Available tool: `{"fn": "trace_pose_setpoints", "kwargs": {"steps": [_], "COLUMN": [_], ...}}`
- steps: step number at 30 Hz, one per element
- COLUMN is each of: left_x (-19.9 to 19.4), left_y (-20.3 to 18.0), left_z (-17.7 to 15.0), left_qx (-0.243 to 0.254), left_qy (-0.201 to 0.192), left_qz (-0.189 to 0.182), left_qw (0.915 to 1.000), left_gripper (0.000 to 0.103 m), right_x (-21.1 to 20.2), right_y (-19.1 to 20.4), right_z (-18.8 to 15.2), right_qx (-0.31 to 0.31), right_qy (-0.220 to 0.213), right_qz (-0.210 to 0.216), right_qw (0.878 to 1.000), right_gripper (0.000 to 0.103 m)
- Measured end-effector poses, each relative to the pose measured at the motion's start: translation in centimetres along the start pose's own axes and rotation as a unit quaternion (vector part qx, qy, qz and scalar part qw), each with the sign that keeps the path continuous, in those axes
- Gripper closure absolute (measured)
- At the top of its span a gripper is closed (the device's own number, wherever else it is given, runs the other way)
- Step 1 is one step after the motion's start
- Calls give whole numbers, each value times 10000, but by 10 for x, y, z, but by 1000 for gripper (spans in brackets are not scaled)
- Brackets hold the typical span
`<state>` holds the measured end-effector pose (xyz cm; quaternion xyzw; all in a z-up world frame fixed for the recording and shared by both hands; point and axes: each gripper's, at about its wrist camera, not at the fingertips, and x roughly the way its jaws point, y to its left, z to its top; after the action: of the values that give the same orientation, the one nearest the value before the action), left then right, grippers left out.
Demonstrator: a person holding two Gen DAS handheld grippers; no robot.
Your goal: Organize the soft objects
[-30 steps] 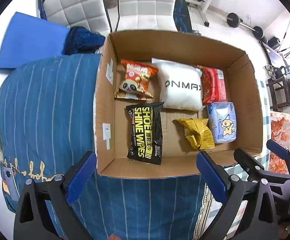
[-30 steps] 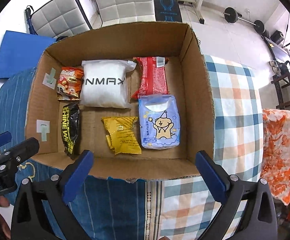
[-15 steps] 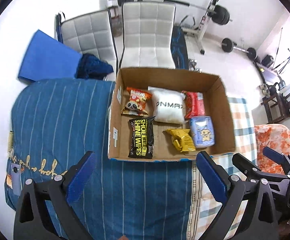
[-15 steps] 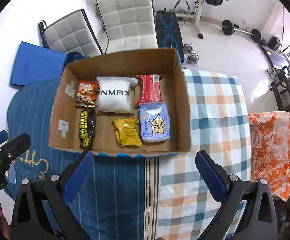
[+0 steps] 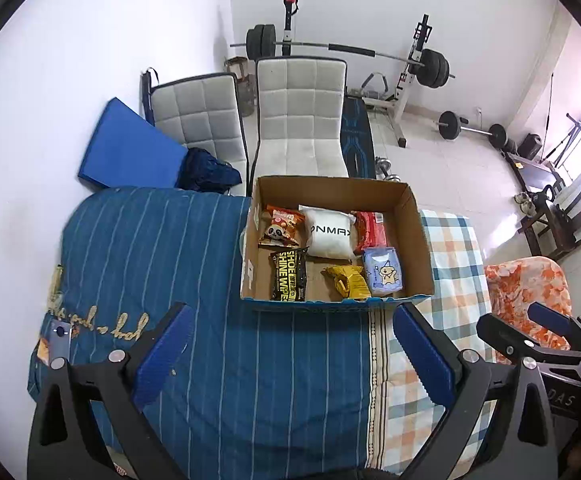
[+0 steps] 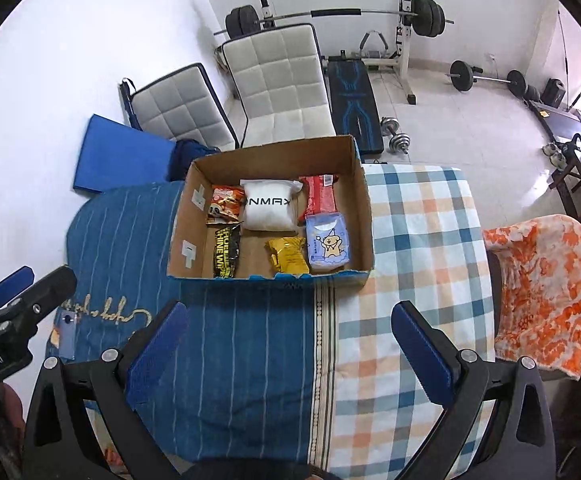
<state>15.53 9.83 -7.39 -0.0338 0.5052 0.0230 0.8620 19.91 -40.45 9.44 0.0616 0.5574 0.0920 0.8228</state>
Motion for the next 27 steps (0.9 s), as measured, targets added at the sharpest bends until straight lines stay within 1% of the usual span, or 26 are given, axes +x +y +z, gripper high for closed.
{"fn": "trace_pose_setpoints", "kwargs": {"steps": [7,12,21,27], "left_x": [-37,-57,-77,-82], "left_y": [-4,-4,-9,-12], "left_z": [-10,-16,-27,-26], "left_qx": [26,-13,62,147], "left_qy": [-140,-251,-354,-486], "left_qz": [-57,-39,-57,63], "left_qw": [9999,9997,9993,9987], "left_gripper": [1,1,1,1], "right_x": [-56,-88,-117,-126], "right_y": [4,13,19,16], "right_z": [-18,-27,-40,-35], "right_qx": [-124,-330,-455,-376], "right_qy": [-267,-514,-590,-787], "right_qz": [81,-154,-202,-339], "right_qw": [9995,9980,9970,9956], "right_gripper": [0,0,0,0]}}
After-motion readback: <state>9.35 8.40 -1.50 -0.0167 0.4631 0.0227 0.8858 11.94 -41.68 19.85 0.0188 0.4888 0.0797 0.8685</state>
